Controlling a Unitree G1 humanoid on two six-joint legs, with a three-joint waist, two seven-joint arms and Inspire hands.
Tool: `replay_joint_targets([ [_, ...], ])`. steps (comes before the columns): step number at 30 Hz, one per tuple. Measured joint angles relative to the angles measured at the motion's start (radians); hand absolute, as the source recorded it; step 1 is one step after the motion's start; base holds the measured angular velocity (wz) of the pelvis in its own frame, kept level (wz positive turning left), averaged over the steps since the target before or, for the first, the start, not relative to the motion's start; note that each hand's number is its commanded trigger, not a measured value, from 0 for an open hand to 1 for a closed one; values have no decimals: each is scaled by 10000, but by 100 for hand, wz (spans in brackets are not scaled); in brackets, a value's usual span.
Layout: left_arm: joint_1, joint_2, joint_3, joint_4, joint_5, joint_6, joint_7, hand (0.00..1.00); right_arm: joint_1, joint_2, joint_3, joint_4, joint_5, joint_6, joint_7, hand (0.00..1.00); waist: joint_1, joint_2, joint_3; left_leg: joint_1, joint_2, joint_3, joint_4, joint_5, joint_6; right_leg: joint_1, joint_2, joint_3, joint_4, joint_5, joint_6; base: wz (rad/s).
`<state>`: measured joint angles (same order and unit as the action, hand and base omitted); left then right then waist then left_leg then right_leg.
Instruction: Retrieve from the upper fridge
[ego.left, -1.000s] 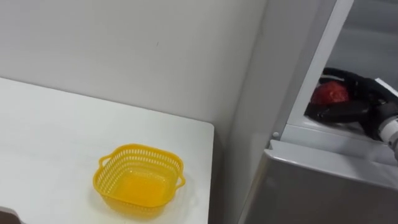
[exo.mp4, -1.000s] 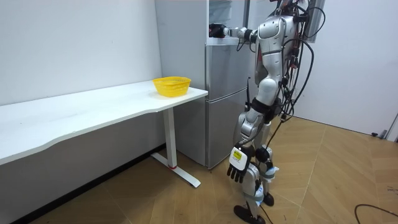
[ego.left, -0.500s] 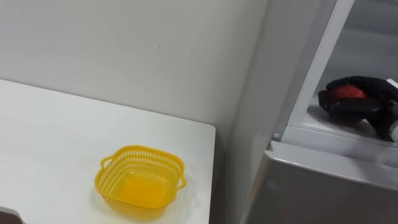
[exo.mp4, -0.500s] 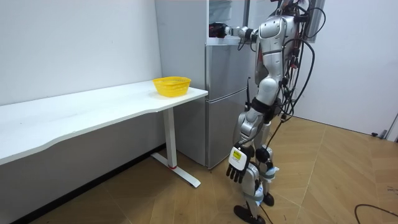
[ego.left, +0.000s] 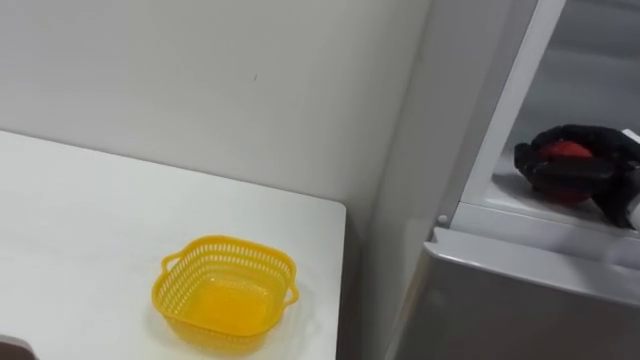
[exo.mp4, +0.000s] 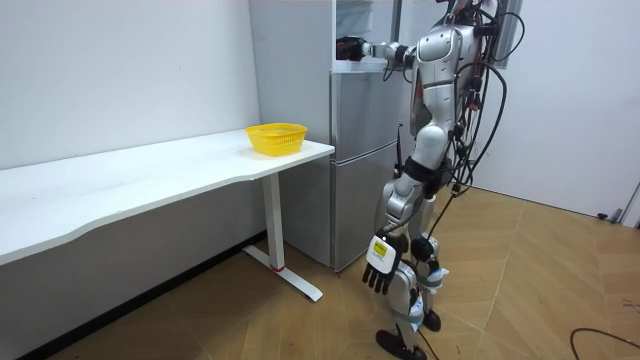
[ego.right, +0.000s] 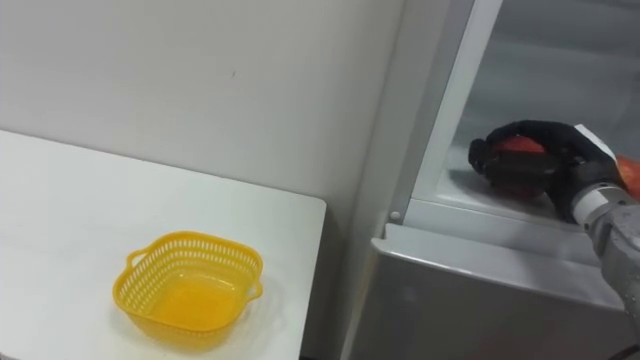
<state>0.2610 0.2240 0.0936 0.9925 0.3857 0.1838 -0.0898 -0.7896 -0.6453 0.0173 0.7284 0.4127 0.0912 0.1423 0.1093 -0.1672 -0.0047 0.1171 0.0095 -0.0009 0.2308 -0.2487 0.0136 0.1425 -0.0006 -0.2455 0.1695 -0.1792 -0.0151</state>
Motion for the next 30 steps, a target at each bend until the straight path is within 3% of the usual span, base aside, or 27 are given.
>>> replay_joint_targets([
  [7,-47,26,104,4,7,121,201,0,1486,15,-23,-3101,-527,397,-967,100,8,166,-17,-15,14,226,-10,1,1,-74,8,186,-2,1,-2,-8],
  [12,-6,12,86,7,-5,67,323,0,2153,54,-22,-4971,-757,417,-1181,100,-215,302,-36,-31,16,319,-108,2,3,-128,3,257,23,11,-18,-5],
  [18,14,12,-5,101,-12,-75,601,0,2626,146,-42,-6769,-1646,327,-2194,100,-276,470,-23,116,42,423,-187,3,4,-79,22,279,20,21,-34,-5],
  [24,23,-44,26,98,21,-140,650,0,3189,819,-113,-8615,-2319,316,-3106,100,-335,535,5,131,79,554,-312,2,3,-164,56,365,35,23,-39,-7],
  [27,62,-96,22,102,15,-241,621,0,3320,1342,-410,-9593,-2976,288,-3468,100,-363,610,24,106,79,542,-322,1,3,-212,73,410,27,23,-38,0],
  [30,14,-99,-150,99,15,-412,610,0,3470,1833,-413,-10658,-4270,-110,-3917,100,-356,700,16,106,75,549,-320,2,3,-232,63,402,9,23,-38,0],
])
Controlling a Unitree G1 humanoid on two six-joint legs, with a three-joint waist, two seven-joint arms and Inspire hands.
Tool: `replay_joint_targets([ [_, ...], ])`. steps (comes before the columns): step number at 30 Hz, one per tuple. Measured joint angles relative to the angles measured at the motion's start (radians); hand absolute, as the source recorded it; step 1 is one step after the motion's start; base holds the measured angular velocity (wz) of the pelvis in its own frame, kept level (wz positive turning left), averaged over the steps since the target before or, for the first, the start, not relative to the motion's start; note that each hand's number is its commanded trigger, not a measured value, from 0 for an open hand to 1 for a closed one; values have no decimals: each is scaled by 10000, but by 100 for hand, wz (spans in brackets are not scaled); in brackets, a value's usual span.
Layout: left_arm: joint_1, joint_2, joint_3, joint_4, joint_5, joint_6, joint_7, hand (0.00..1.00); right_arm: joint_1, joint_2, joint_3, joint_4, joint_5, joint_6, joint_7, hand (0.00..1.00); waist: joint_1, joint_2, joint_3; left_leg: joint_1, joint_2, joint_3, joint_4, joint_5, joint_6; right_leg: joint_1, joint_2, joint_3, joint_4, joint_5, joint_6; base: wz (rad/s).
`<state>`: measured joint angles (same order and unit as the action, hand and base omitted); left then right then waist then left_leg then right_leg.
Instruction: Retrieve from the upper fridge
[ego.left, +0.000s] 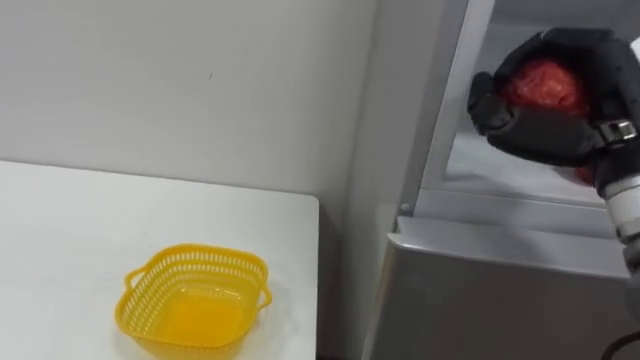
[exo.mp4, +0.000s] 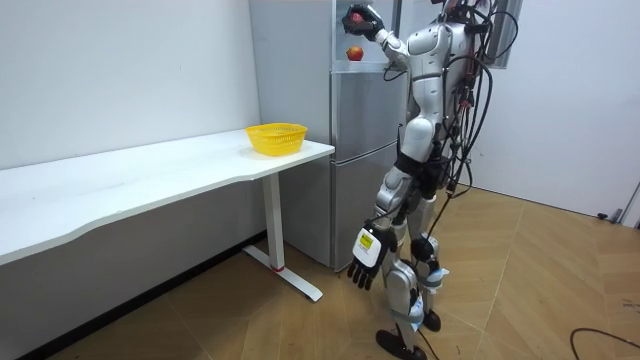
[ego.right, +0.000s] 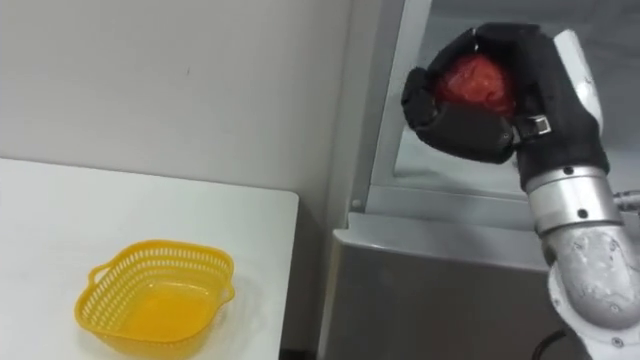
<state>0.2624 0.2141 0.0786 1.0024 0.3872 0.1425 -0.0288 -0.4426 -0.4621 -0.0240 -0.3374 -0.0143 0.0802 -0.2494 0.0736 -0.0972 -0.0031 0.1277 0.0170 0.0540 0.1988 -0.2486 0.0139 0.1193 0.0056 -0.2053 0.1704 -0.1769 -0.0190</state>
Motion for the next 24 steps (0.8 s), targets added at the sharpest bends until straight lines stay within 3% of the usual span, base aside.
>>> replay_joint_targets([
  [4,-177,-9,-250,4,1,-211,46,0,11,627,230,-944,-1624,-646,-354,100,54,190,-46,25,-11,21,1,2,1,6,-13,-18,2,-1,1,-2],
  [7,-293,-8,-333,119,-20,-321,41,0,10,1057,536,-1247,-2562,-1019,-389,100,80,304,-6,44,7,137,4,2,1,9,0,39,-1,0,1,-9],
  [13,-595,-25,-538,539,-28,-456,-67,0,3,1166,1100,-1613,-3592,-1149,-77,100,160,361,-9,-154,26,211,13,1,1,-274,1,88,185,10,-16,-5],
  [17,-618,9,-1040,792,-7,-620,-228,0,-4,1156,1521,-1668,-3688,-1331,241,100,208,169,-58,-319,20,122,45,1,1,-361,-11,-16,198,16,-27,5],
  [21,-723,10,-1193,804,-12,-798,-283,0,-4,1154,2152,-1667,-3696,-1428,470,100,555,-85,29,-318,49,73,90,14,-21,-333,-11,-167,204,17,-28,7],
  [24,-982,146,-1221,1041,-6,-832,-265,0,-4,1154,2799,-1655,-3901,-1487,583,100,913,-438,81,-363,50,-54,72,24,-38,-332,-2,-269,174,17,-28,11],
])
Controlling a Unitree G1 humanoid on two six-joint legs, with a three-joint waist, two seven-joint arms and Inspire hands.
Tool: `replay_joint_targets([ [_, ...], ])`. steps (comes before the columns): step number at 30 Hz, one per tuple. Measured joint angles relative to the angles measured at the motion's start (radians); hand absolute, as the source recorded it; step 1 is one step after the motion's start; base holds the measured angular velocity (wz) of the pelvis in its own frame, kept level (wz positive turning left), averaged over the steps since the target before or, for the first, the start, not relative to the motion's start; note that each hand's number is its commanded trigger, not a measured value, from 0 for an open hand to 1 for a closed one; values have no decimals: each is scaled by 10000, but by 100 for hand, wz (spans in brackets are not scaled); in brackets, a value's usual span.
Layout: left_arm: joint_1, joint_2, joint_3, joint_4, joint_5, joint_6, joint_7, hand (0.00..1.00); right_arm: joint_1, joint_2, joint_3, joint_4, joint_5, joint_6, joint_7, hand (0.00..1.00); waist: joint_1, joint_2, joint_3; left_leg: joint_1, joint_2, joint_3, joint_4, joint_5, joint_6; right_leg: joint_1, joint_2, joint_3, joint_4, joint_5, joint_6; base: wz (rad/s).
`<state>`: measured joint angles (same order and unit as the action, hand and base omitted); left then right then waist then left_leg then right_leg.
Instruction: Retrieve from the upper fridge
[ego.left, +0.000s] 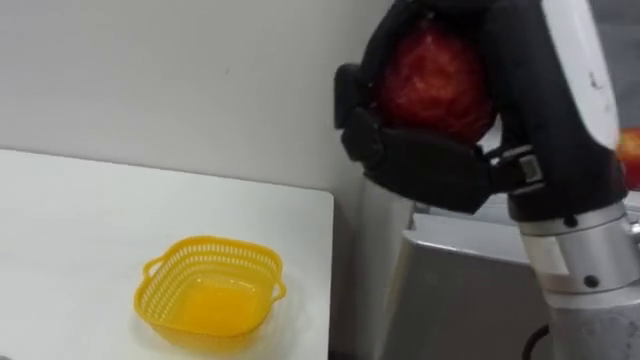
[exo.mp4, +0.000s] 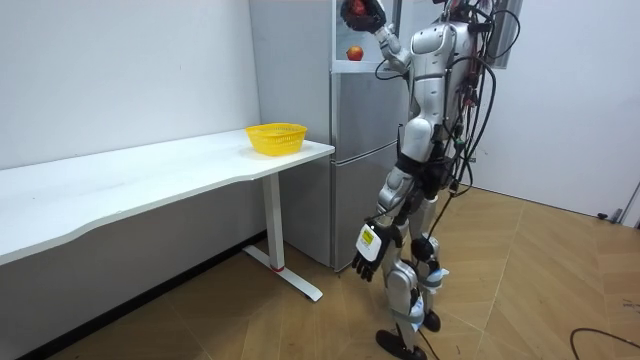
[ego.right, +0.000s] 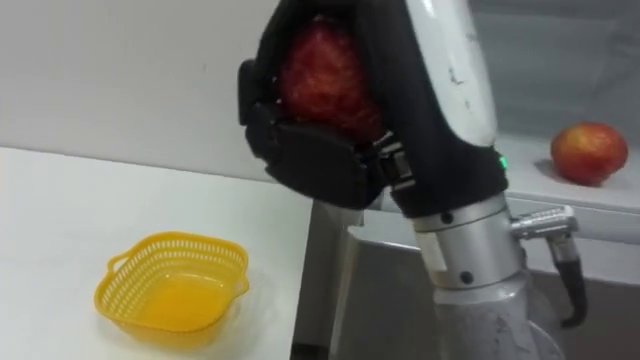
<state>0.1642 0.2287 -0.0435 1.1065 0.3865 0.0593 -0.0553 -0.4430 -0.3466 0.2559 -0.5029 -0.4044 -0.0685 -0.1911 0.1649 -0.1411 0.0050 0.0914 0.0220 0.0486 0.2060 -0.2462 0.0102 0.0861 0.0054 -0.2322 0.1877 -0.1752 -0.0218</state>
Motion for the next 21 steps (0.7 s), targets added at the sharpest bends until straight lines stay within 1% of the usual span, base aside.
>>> replay_joint_targets([
  [1,-25,25,0,58,1,-1,8,0,0,0,72,20,-34,-25,9,100,59,-46,0,-4,0,-11,-1,0,0,3,-2,-27,-8,0,0,11],
  [2,-27,58,4,138,-8,2,28,0,-1,3,158,66,-175,-70,13,100,118,-138,-12,-5,-15,-87,-1,0,1,26,-20,-149,-8,0,0,13],
  [3,-5,77,4,138,-7,3,27,0,-1,2,168,89,-304,-80,13,100,140,-172,-9,-5,-23,-124,2,0,1,41,-24,-192,-6,0,0,17],
  [4,31,114,8,138,-9,3,24,0,-2,2,172,143,-400,-76,11,100,239,-241,-11,-2,-36,-196,5,0,2,56,-35,-220,-8,0,0,16],
  [5,31,181,21,142,-14,1,14,0,-22,0,172,264,-534,-107,-10,100,335,-313,26,-3,-46,-312,11,0,2,101,-43,-338,-26,0,1,16],
  [7,49,307,91,155,-21,0,11,0,-92,-46,195,637,-772,-179,-10,100,368,-402,49,-34,-54,-497,20,0,3,134,-44,-469,-23,0,1,25],
  [9,22,387,162,149,-26,-3,32,0,-108,-243,311,1005,-730,-196,-10,100,410,-448,46,-117,-70,-606,78,0,3,149,-47,-491,-22,-2,3,25],
  [11,10,453,277,196,-21,-3,46,0,-112,-457,407,1551,-700,-214,38,100,621,-524,82,-147,-62,-683,94,0,2,150,-45,-553,-26,-5,8,8],
  [13,30,512,338,206,-2,-3,33,0,-119,-612,402,2121,-768,-267,39,100,666,-610,112,-239,-72,-807,175,0,2,149,-60,-752,-14,-5,8,18],
  [14,30,536,381,250,9,-4,29,0,-126,-683,391,2560,-731,-258,42,100,801,-678,94,-266,-74,-826,191,3,-4,125,-58,-737,-11,-5,8,14],
  [15,64,548,401,332,11,6,36,0,-218,-729,394,3102,-587,-268,41,100,923,-716,102,-308,-76,-841,250,5,-6,118,-62,-804,-13,-5,8,4],
  [16,70,556,400,348,7,9,38,0,-327,-732,398,3424,-467,-262,42,100,932,-780,80,-346,-86,-873,292,5,-6,118,-71,-860,-10,-5,8,16],
  [17,70,574,399,360,4,8,38,0,-549,-771,392,4070,-186,-224,38,100,939,-843,64,-445,-113,-1005,333,5,-7,103,-97,-1056,-11,-5,8,24],
  [18,62,582,406,360,-6,7,38,0,-649,-837,392,4346,-42,-193,35,100,945,-874,66,-482,-134,-1070,336,12,-17,93,-117,-1128,-11,-6,10,29],
  [19,46,610,408,353,-4,5,39,0,-810,-1039,396,4832,236,-165,36,100,1010,-930,79,-548,-153,-1113,318,15,-21,65,-147,-1258,-11,-10,16,18],
  [20,32,646,430,342,-1,5,38,0,-873,-1260,389,5125,502,-97,36,100,1178,-1012,69,-637,-173,-1153,323,18,-23,8,-164,-1307,-6,-12,19,14],
  [21,13,667,462,342,-1,5,38,0,-880,-1365,391,5190,567,-43,37,100,1226,-1052,89,-662,-181,-1171,323,37,-22,-3,-174,-1324,-4,-12,19,12],
])
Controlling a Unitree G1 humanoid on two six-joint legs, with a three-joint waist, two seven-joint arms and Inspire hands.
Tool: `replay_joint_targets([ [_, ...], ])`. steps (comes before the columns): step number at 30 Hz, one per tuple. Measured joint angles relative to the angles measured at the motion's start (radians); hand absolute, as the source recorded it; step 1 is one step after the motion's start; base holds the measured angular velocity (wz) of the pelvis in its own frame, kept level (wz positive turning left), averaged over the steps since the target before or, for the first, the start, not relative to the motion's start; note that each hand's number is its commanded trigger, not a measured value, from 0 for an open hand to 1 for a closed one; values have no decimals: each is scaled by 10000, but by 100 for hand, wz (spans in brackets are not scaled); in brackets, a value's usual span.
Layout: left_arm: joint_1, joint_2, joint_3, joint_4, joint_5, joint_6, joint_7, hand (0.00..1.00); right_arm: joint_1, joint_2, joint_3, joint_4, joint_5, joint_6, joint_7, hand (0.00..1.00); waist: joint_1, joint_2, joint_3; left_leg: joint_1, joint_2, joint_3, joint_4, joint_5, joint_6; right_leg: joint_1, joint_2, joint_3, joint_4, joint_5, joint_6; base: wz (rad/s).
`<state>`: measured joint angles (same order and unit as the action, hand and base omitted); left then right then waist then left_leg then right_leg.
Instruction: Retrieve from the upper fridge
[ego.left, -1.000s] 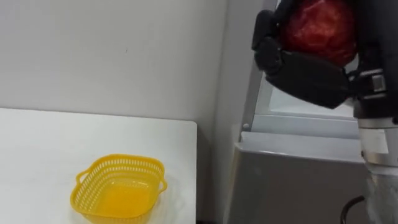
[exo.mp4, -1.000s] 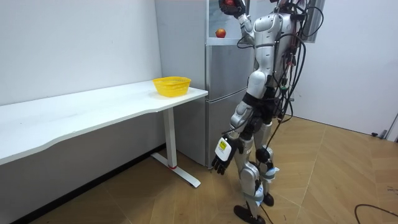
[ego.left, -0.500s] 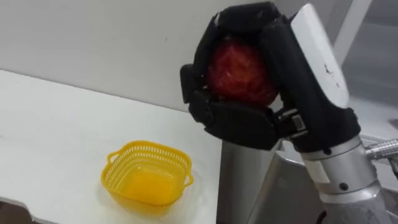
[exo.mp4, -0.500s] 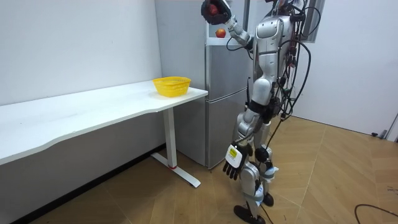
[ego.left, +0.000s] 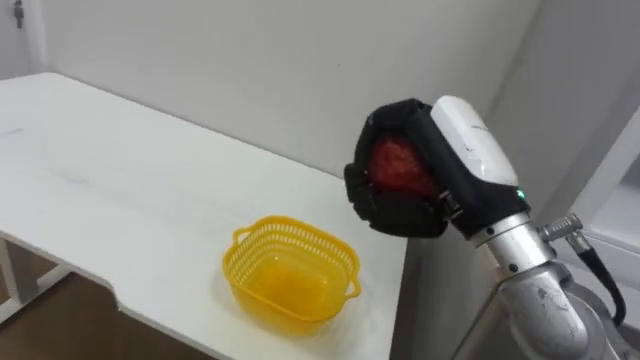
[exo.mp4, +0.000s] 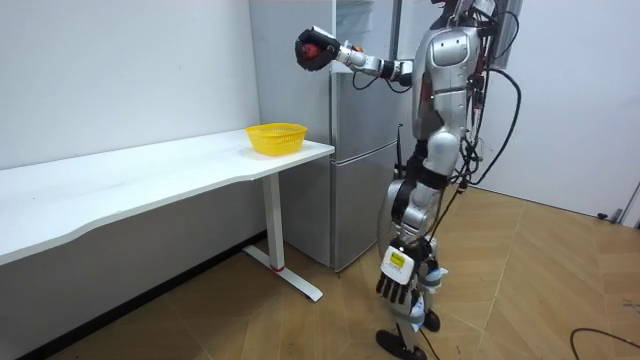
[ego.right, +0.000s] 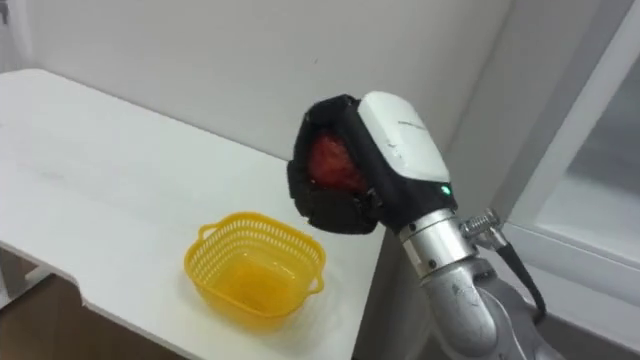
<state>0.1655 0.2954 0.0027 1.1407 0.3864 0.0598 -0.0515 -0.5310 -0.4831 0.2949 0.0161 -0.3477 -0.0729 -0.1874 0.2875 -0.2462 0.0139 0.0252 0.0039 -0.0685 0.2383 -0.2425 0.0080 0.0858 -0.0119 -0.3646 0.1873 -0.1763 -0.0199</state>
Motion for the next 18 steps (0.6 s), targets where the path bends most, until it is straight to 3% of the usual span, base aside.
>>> replay_joint_targets([
  [2,15,37,308,-19,-2,1,-13,0,-12,-354,5,410,350,-6,0,100,279,-160,56,-42,-6,-29,16,27,2,-7,-16,-42,5,0,0,10],
  [5,76,69,343,-21,12,16,-39,0,-195,-552,24,1236,667,19,-1,100,486,-357,104,-194,-42,-206,105,55,-6,-33,-43,-233,5,1,-1,18],
  [9,19,163,355,-34,16,64,-267,0,-712,-687,440,2169,647,317,-5,100,635,-520,89,-458,-79,-361,194,137,-34,-201,-63,-346,-2,3,-4,12],
  [18,2,436,320,-35,9,61,-476,0,-1102,-704,1331,3364,723,324,36,100,1005,-655,97,-549,-76,-454,218,191,-91,-252,-56,-353,-3,5,-8,3],
])
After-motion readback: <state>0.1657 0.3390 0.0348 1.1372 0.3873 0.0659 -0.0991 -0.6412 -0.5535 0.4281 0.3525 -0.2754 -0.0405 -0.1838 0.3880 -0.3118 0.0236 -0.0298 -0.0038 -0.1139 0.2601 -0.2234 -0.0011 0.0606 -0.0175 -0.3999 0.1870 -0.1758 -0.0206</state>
